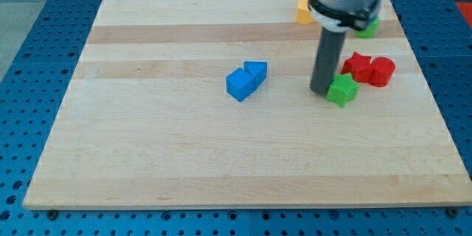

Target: Move the green star to the bottom right to the board

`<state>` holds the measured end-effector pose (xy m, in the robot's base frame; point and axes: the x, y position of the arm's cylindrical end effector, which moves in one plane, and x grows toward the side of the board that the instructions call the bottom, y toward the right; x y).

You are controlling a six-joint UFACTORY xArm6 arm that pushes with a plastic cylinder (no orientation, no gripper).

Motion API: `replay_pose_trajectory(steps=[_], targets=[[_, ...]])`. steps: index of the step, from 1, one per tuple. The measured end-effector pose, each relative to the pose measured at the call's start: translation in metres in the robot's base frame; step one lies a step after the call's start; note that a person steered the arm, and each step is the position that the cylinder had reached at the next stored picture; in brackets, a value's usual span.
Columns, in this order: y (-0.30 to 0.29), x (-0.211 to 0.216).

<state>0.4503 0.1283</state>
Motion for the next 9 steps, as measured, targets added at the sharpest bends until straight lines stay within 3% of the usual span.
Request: replay_pose_trajectory(steps=[2,3,4,5,6,7,9], targets=[[0.04,0.068],[0.04,0.075],[-0.004,0.075],[-0.051,0.064],[-0.057,0.017],[-0.02,-0.013],[0.015,-0.007]])
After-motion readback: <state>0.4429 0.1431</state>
